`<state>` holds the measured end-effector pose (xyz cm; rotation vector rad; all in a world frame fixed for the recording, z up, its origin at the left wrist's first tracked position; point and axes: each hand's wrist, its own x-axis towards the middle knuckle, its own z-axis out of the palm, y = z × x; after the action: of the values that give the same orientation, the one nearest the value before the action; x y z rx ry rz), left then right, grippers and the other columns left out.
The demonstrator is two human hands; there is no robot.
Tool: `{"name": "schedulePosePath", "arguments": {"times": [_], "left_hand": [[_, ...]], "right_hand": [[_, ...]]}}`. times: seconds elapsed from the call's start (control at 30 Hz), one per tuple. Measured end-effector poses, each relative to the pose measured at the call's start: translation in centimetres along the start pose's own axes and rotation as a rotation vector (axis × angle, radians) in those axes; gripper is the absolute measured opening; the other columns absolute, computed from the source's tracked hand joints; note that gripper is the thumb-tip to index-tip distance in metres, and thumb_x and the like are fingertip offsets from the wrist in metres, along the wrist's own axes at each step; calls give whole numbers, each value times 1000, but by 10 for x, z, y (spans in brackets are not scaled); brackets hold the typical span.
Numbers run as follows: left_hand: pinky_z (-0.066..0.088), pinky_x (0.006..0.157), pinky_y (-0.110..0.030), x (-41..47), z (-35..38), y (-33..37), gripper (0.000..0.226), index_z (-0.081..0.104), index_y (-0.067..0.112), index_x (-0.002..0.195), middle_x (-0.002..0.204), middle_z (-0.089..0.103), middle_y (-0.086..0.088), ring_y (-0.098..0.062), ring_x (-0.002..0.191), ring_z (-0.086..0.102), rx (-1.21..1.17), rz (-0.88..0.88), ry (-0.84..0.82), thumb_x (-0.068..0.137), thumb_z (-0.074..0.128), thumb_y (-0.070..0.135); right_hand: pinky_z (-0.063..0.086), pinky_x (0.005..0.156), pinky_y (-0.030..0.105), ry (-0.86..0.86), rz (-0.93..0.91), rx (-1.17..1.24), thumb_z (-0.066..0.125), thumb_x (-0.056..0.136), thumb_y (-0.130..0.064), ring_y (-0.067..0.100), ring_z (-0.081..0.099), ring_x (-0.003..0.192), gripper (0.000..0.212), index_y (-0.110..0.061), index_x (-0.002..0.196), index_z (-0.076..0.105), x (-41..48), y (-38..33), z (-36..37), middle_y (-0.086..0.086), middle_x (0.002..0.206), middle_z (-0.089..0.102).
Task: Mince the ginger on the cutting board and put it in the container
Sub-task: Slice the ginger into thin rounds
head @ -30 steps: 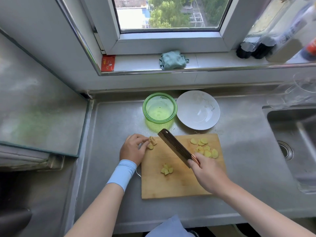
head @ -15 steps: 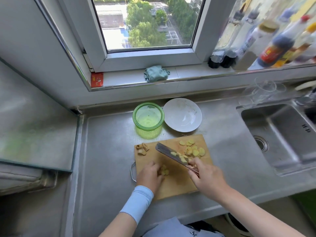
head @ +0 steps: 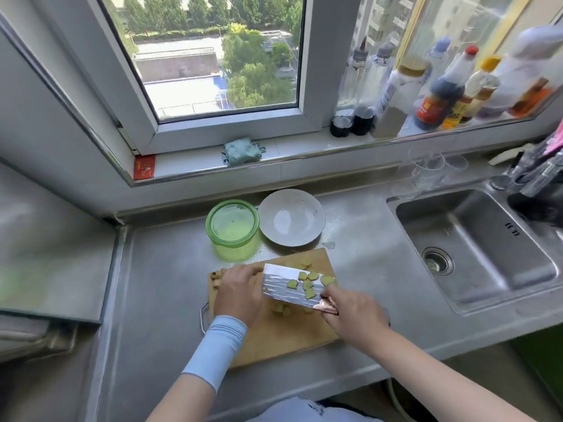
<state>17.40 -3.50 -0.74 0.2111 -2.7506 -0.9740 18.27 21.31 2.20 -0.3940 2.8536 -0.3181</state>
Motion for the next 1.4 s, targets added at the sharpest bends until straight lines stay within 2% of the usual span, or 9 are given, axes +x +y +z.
{"name": "schedulePosePath", "arguments": {"times": [0.17,0.27,0.37,0.43,0.67,0.87,1.03,1.17,1.4], "left_hand": [[49,79,-26,-11,54,31,37,65,37,117,121,61,7,-16,108,55,28,555,-221,84,72,21],[50,67,-26,-10,71,28,26,69,35,110,119,60,9,-16,104,56,119,654,-204,86,69,25],[49,54,-26,-10,75,20,33,66,41,113,112,63,9,-18,94,60,206,591,-181,84,55,28],[49,49,-26,-8,73,13,30,67,42,108,108,64,10,-19,87,63,236,489,-152,86,49,34],[52,76,-28,-18,60,11,33,69,33,113,113,62,10,-14,98,56,163,342,-222,89,52,47],[51,85,-34,-11,52,-13,21,74,23,112,113,65,5,-20,104,57,144,146,-232,94,63,20],[53,70,-27,-16,44,-9,12,77,30,96,99,64,12,-12,90,59,44,179,-243,86,71,33],[53,77,-35,-5,41,-26,13,78,24,94,98,68,3,-24,93,62,62,64,-281,90,68,17],[51,79,-30,-15,27,-49,11,78,26,91,90,57,15,-14,87,58,-12,112,-325,86,72,33]], "right_hand": [[35,67,33,-18,-181,-27,54,96,-45,28,64,99,35,-30,128,53,3,7,-11,-1,108,67],[32,65,32,-17,-287,-36,59,94,-37,30,65,89,24,-24,114,59,4,17,-15,3,97,67],[31,55,30,12,-374,-133,71,84,-41,26,64,67,23,-24,94,62,8,32,-10,0,76,64],[33,58,32,4,-372,-137,63,91,-43,29,63,73,23,-22,100,60,9,37,-9,3,82,65],[35,65,35,-66,-392,-146,52,95,-38,30,62,90,20,-24,109,54,16,45,-17,3,101,68],[39,65,35,-77,-423,-146,52,94,-43,28,64,90,22,-27,109,55,19,49,-20,-1,101,69],[46,66,33,-92,-411,-125,51,90,-43,24,64,88,21,-29,105,55,20,44,-19,-5,97,69],[37,64,33,-99,-395,-151,53,91,-44,24,64,92,23,-30,109,57,17,31,-21,-5,101,68],[36,67,32,-126,-324,-194,53,94,-47,24,64,95,29,-29,116,57,15,14,-27,-6,106,68]]}}
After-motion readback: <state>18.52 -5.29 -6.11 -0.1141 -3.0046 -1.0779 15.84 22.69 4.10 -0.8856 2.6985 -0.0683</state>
